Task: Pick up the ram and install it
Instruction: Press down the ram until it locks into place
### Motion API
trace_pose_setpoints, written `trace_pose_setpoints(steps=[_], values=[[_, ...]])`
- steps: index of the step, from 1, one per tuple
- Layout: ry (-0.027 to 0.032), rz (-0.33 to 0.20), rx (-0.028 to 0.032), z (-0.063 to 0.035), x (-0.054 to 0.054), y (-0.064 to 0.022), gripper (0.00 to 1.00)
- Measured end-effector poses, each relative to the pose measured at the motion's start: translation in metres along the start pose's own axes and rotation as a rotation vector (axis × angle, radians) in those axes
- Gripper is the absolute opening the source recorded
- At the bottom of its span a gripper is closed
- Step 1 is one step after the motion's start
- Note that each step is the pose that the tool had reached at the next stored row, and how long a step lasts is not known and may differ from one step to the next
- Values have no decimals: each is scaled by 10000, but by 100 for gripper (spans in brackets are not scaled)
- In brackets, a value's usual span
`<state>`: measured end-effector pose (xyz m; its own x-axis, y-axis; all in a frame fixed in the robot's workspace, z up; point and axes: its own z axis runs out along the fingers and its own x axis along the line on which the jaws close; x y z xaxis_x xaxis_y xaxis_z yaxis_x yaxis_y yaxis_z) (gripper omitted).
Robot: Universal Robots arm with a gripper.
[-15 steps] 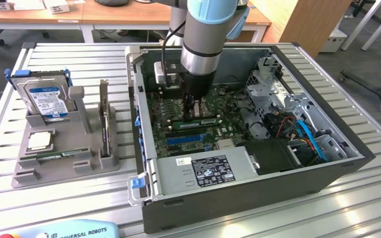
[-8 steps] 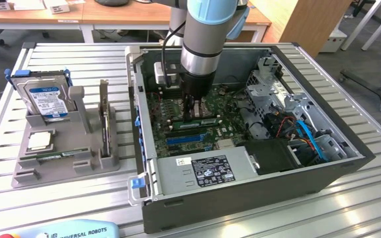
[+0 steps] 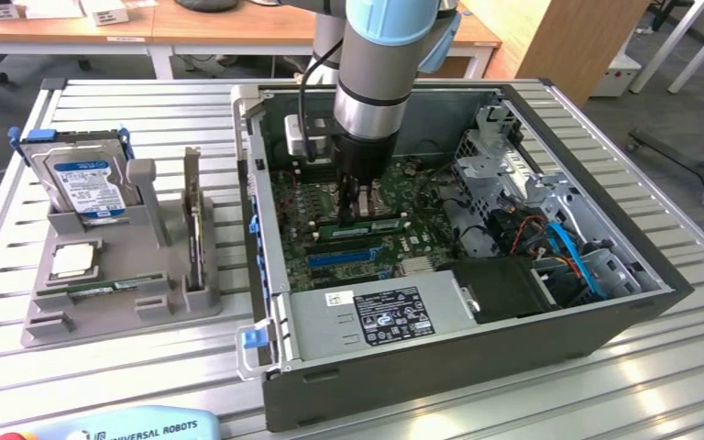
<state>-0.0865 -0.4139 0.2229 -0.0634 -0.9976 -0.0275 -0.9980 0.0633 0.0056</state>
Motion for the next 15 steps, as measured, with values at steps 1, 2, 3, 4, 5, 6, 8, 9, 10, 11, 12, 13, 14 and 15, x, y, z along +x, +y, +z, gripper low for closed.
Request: trace_pose_setpoints(steps=[1,2,3,4,5,6,8,9,10,11,12,13,14,15], values=[[0,0,0,0,0,0,10],[1,0,0,1,0,0,10],[-1,0,0,3,0,0,10],[0,0,0,3,0,0,10],[0,0,0,3,0,0,10],[0,0,0,3,0,0,10],[0,0,0,3,0,0,10],[0,0,0,3,0,0,10],[-1,0,1,4,0,0,10],[0,0,0,3,0,0,10],[0,0,0,3,0,0,10],[0,0,1,3,0,0,10],[0,0,0,3,0,0,10],[4,-1,5,-3,-1,-1,10]])
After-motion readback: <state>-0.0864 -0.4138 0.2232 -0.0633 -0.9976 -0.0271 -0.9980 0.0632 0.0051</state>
